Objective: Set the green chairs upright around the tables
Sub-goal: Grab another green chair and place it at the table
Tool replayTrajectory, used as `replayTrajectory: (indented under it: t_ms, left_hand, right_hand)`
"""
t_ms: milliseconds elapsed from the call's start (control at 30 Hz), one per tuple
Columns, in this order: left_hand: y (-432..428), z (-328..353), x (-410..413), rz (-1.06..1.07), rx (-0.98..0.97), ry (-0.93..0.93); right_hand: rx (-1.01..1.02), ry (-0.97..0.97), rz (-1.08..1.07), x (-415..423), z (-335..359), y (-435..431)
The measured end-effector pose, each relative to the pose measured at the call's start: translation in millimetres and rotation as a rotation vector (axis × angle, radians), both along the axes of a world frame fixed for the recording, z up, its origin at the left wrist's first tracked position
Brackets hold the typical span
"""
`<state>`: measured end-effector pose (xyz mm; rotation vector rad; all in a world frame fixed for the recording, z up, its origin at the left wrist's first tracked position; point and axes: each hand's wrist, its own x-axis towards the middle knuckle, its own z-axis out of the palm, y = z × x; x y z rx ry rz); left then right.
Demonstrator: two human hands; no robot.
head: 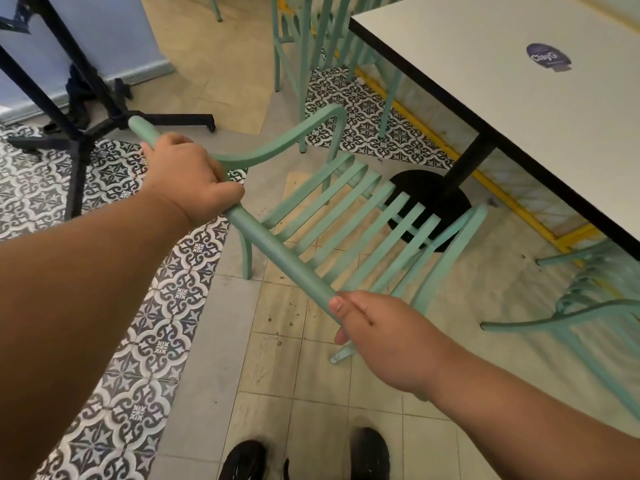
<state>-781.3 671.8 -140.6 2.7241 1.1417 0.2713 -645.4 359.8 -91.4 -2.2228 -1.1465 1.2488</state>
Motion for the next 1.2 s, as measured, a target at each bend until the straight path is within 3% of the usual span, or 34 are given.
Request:
replayTrajectory:
  t_ms: [233, 633, 800, 867, 1033, 1200]
  left_hand:
    - [11.5, 5.4, 0.5, -0.050, -0.032, 0.006]
    - [28.7, 15.4, 3.0, -0.099, 0.025, 0.205]
    - [16.6, 26.2, 3.8, 0.013, -0.085, 0.203]
    - [-0.3, 28.2, 4.6, 0.178, -0.177, 0.070]
    - [-66.2, 29.0, 12.7, 0.761, -0.721, -0.775]
    - [-102.2, 25.2, 33.5, 0.814, -0.810, -0.954]
  right_hand:
    - [0.006, 0.013, -0.039, -14.5, 0.9, 8.2]
    - [0.056, 0.035, -0.100, -39.0, -1.5, 23.2]
    - [0.066, 0.081, -0.114, -35.2, -1.7, 22.9]
    - [0.043, 0.187, -0.146, -23.1, -4.6, 16.3]
    - [0.032, 0.373, -0.220, -2.0, -13.3, -5.2]
    - [0.226, 0.346, -0.177, -1.6, -3.5, 4.1]
